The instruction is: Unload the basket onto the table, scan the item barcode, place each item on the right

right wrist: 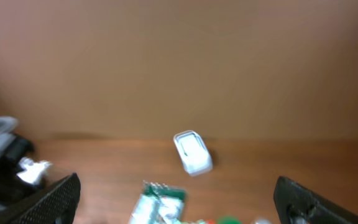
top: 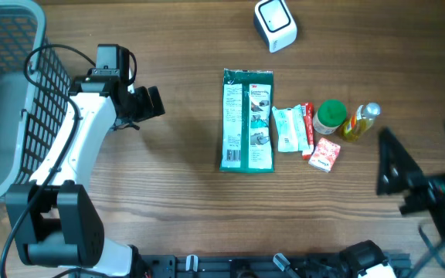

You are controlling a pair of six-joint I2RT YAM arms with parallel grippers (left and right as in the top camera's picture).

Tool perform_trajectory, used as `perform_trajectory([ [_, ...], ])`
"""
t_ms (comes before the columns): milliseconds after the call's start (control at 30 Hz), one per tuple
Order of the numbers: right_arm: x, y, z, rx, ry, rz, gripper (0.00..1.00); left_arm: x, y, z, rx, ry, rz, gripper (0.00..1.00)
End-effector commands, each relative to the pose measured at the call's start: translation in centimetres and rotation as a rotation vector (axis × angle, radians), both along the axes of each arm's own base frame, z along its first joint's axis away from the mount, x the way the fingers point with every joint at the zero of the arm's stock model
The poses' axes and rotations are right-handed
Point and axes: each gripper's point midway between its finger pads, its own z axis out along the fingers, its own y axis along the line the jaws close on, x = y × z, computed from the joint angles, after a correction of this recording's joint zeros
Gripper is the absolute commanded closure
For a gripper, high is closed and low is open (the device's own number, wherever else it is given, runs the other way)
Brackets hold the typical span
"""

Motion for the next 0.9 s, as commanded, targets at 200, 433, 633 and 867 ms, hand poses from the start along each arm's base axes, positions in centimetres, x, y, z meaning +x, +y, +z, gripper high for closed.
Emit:
perform_trajectory([
  [200, -5.3, -4.5, -3.1, -0.022, -0.052, -0.218, 0.00, -0.1, 0.3, -0.5, 0.012, 0.013, -0.004, 0.00],
  [433, -2.6, -3.5, -2.8, 0.055, -0.380, -0.185, 0.00, -0.1, 0.3, -0.5, 0.012, 0.013, -0.003, 0.00],
  [633, -2.8, -1.6, -1.7, 0.118, -0.781, -0.067, 0.00, -0.1, 0.3, -0.5, 0.012, 0.013, -0.003, 0.00],
  [867, -0.9, -0.2, -5.5, 0.106, -0.821, -0.004, 0.00, -0.1, 0.3, -0.5, 0.012, 0.013, -0.004, 0.00],
])
